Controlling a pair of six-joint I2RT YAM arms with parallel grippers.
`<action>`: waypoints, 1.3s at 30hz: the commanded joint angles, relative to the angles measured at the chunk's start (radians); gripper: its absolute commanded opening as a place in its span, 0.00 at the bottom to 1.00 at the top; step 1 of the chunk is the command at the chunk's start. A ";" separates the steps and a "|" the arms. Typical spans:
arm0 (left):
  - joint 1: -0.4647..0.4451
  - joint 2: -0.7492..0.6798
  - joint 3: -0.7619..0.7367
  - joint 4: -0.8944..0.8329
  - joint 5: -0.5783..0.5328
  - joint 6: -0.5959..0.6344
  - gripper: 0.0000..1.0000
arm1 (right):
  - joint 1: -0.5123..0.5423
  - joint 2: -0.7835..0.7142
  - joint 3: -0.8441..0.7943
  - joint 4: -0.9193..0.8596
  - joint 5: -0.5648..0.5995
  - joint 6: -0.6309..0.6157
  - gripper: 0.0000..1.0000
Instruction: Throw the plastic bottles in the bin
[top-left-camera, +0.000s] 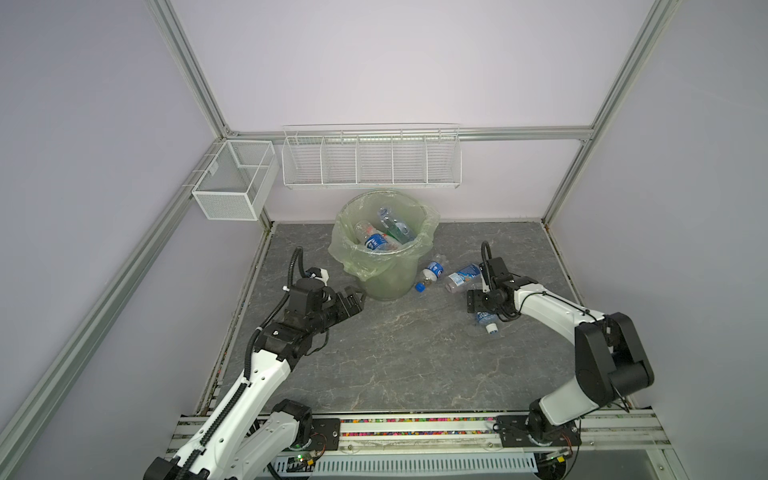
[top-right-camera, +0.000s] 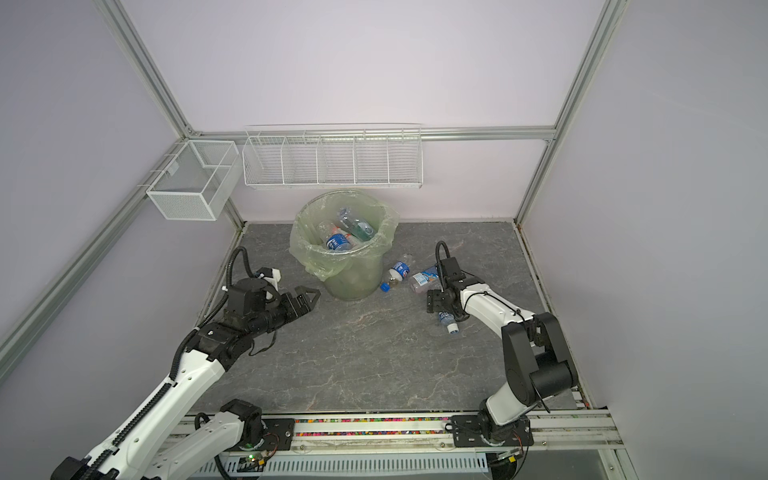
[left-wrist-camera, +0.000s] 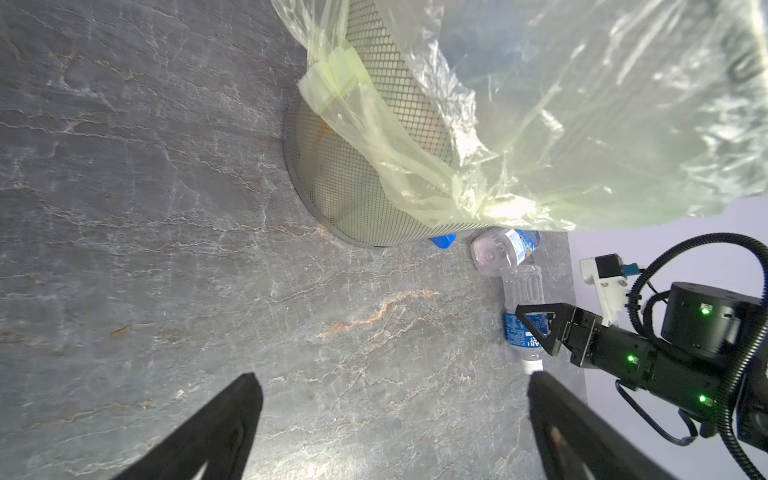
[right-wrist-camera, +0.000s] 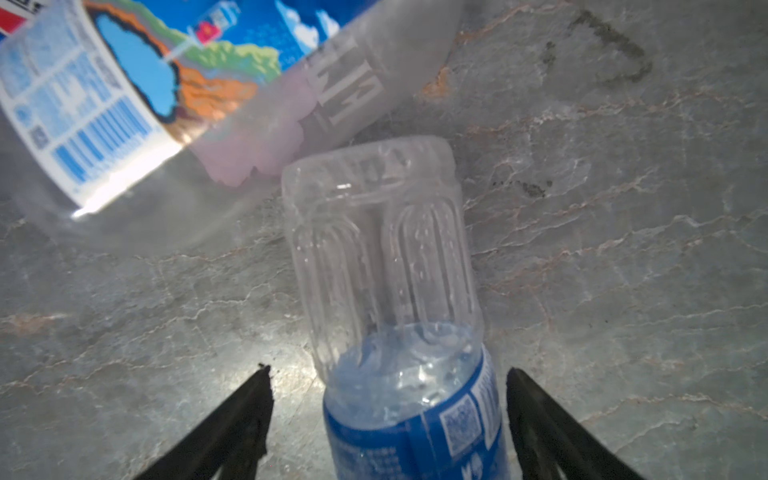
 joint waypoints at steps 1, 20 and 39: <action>0.006 -0.008 -0.006 -0.002 -0.031 0.012 1.00 | -0.005 0.019 0.013 0.010 0.006 -0.029 0.90; 0.007 -0.068 -0.013 -0.072 -0.073 0.029 1.00 | -0.004 0.036 0.003 0.001 -0.005 -0.048 0.87; 0.007 -0.114 -0.065 -0.064 -0.045 -0.003 1.00 | -0.005 -0.020 -0.029 -0.015 -0.045 -0.047 0.62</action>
